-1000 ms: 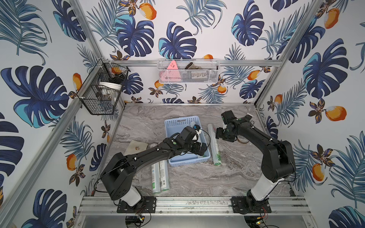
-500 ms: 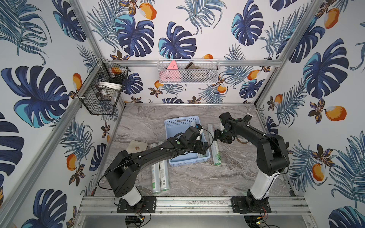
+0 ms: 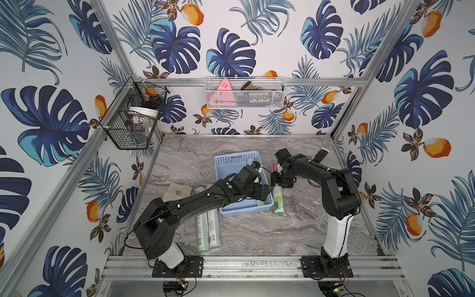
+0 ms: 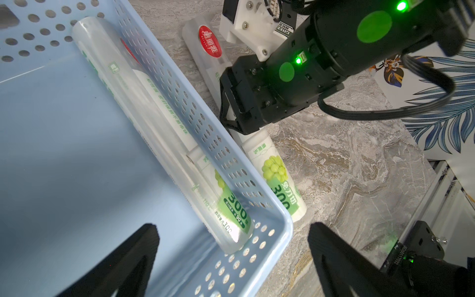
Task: Put the plastic wrap into the basket
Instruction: Pick up the plastic wrap from the center of the board.
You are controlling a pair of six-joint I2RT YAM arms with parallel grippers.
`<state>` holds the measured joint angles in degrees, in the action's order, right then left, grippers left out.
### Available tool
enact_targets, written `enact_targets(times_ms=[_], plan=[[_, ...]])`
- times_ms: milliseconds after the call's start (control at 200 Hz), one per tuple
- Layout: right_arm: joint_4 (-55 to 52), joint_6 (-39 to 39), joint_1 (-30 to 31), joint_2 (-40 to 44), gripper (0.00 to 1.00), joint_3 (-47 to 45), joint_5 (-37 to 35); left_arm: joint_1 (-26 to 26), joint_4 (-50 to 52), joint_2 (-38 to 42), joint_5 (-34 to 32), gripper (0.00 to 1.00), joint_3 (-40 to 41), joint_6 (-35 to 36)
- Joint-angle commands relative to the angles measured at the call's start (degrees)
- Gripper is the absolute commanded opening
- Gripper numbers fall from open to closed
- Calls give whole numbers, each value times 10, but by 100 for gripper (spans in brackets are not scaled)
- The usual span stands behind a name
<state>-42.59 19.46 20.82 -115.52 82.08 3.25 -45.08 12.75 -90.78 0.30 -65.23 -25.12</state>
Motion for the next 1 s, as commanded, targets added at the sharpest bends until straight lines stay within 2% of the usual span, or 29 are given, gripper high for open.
enact_targets(times_ms=[0,245,586,676,866,996], plan=[[-9,-2,6,-7,64,5,-30,-1,0,9,-9,99,5,12],[-12,-3,23,-38,56,6,-57,0,1,13,-15,99,8,15],[1,9,27,-23,44,-14,-79,0,-3,17,-14,99,15,12],[4,10,27,-14,40,-17,-85,0,-7,19,-14,99,19,10],[8,8,27,41,21,-24,-90,-1,-6,25,-22,99,20,11],[-2,7,27,66,20,-19,-98,-1,-9,26,-21,99,19,11]])
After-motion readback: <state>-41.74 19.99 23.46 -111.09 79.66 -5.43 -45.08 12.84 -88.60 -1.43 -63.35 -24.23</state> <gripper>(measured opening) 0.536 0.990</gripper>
